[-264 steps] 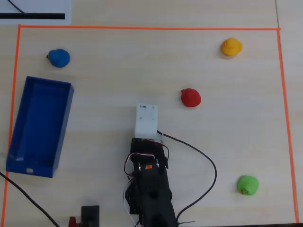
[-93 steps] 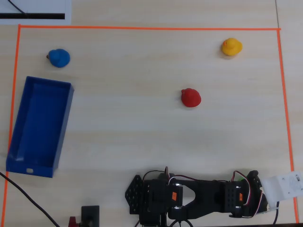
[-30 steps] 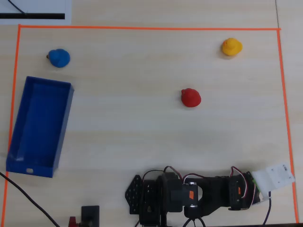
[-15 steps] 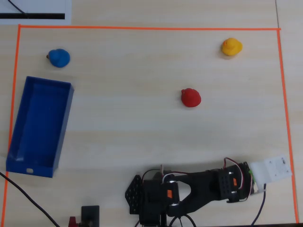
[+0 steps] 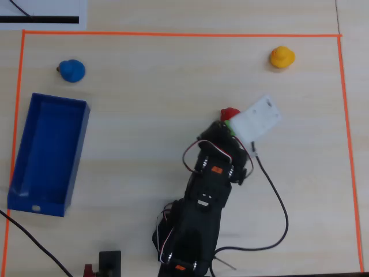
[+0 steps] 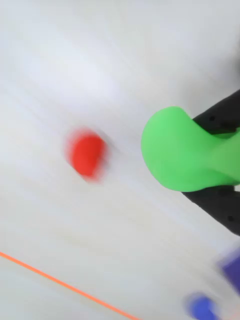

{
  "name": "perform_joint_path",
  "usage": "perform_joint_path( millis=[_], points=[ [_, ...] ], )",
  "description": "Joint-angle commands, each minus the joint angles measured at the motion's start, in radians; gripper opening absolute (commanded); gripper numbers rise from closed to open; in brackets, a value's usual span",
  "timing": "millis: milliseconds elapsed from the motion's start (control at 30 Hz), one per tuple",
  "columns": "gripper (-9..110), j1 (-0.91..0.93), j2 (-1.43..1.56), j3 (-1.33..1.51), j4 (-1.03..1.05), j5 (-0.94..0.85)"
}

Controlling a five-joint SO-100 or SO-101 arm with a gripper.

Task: Grasp green duck and put it into box.

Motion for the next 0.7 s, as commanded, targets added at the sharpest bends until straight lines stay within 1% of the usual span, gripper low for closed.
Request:
perform_joint_path(
  millis=[0, 67, 133, 233, 433, 667],
  points=[
    [0, -0.474, -0.117, -0.164, 0.072, 0.258],
    [0, -0.646, -0.190, -0.204, 0.083, 0.333],
    [0, -0.795, -0.245, -0.209, 0.037, 0.400],
    [0, -0.950, -0.364, -0.250, -0.031, 0.463],
    [0, -1.089, -0.598, -0.488, -0.066, 0.505],
    [2, -1.180, -0.857, -0.713, -0.109, 0.500]
  ],
)
